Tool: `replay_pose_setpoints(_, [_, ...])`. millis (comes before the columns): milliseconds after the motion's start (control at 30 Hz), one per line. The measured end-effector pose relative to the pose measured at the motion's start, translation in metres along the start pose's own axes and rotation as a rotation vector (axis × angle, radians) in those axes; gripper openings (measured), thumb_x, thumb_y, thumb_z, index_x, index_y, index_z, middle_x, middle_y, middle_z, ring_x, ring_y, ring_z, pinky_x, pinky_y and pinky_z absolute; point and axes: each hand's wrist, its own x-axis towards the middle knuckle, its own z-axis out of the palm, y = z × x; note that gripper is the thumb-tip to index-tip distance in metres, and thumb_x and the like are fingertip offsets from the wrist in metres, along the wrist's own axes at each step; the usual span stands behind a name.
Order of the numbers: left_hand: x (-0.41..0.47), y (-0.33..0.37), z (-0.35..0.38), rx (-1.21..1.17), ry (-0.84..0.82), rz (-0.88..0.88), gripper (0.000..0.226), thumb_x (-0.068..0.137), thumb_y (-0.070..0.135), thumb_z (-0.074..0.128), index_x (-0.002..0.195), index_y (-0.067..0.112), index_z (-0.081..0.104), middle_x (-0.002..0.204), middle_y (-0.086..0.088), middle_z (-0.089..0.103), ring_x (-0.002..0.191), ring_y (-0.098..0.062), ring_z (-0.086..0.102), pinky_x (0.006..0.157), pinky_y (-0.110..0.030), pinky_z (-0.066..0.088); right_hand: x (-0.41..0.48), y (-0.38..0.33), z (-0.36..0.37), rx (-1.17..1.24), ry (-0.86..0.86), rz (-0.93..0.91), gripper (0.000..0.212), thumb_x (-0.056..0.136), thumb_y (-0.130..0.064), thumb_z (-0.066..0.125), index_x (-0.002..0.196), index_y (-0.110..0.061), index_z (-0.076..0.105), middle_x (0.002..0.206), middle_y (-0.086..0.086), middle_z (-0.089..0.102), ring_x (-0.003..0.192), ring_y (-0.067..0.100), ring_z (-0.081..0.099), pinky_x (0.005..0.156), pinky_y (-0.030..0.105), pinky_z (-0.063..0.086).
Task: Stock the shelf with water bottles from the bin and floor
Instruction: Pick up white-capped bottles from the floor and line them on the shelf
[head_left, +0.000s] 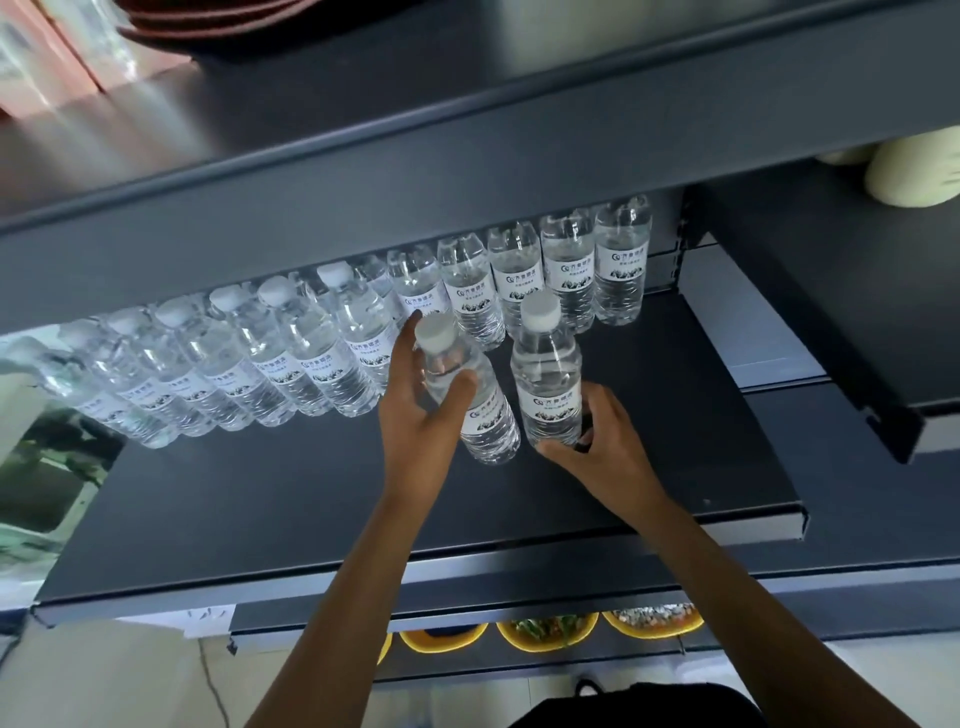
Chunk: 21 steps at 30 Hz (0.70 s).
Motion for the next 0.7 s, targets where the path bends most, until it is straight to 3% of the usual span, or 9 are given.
replay_pose_setpoints(67, [-0.006,-0.009,-0.001,-0.109,-0.018,-0.02,0.083,0.081,0.027,0.07,0.157,0.022,0.035,0.146,-0.002,0.056,0.134,-0.021,0.055,0.106,-0.035,0.051,-0.001,-0.001,0.0,-0.007,0.0,-0.001,0.071,0.073,-0.043,0.082,0.135,-0.031,0.049,0.123,-0.014,0.051,0.111,0.016,0.056,0.091,0.044,0.054])
replay_pose_setpoints(133, [-0.017,-0.019,0.001,-0.004,0.023,-0.025,0.087,0.08,0.035,0.077,0.156,0.027,0.035,0.144,0.011,0.05,0.131,-0.022,0.055,0.104,-0.042,0.052,0.0,0.0,0.0,-0.01,-0.002,-0.011,0.072,0.072,-0.047,0.079,0.135,-0.032,0.048,0.123,-0.014,0.05,0.113,0.015,0.055,0.091,0.043,0.054])
replay_pose_setpoints(233, [-0.043,-0.034,0.01,0.152,0.137,-0.152,0.087,0.063,0.053,0.087,0.138,0.036,0.044,0.126,0.013,0.047,0.117,-0.017,0.055,0.094,-0.033,0.052,0.0,0.001,0.0,-0.011,-0.003,-0.027,0.072,0.075,-0.04,0.081,0.138,-0.03,0.048,0.124,-0.012,0.05,0.111,0.012,0.056,0.09,0.039,0.054])
replay_pose_setpoints(300, [-0.055,-0.043,0.017,0.203,0.118,-0.233,0.076,0.062,0.049,0.091,0.123,0.039,0.045,0.118,0.01,0.05,0.107,-0.009,0.057,0.086,-0.026,0.051,0.001,0.002,0.0,-0.009,-0.006,-0.022,0.071,0.077,-0.036,0.083,0.138,-0.028,0.048,0.124,-0.011,0.051,0.104,0.007,0.057,0.087,0.033,0.053])
replay_pose_setpoints(400, [-0.058,-0.053,0.025,0.3,0.142,-0.339,0.057,0.071,0.045,0.09,0.103,0.039,0.043,0.103,0.008,0.06,0.088,-0.007,0.062,0.073,-0.029,0.048,0.001,0.002,0.0,-0.011,-0.021,-0.021,0.069,0.077,-0.036,0.082,0.138,-0.027,0.05,0.124,-0.01,0.052,0.1,0.007,0.057,0.085,0.029,0.051])
replay_pose_setpoints(533, [-0.051,-0.061,0.028,0.332,0.202,-0.333,0.047,0.079,0.044,0.085,0.101,0.034,0.045,0.092,0.009,0.064,0.081,-0.01,0.064,0.071,-0.032,0.052,0.008,0.0,0.002,0.045,-0.057,-0.013,0.067,0.077,-0.029,0.084,0.135,-0.027,0.053,0.125,-0.009,0.055,0.109,0.003,0.059,0.079,0.016,0.046])
replay_pose_setpoints(700, [-0.027,-0.073,0.027,0.367,0.24,-0.305,0.039,0.086,0.037,0.078,0.105,0.031,0.044,0.096,0.01,0.066,0.083,-0.011,0.066,0.077,-0.041,0.056,0.026,-0.007,0.013,0.015,-0.066,-0.017,0.064,0.073,-0.039,0.082,0.129,-0.025,0.054,0.12,-0.007,0.056,0.113,0.011,0.059,0.093,0.034,0.053])
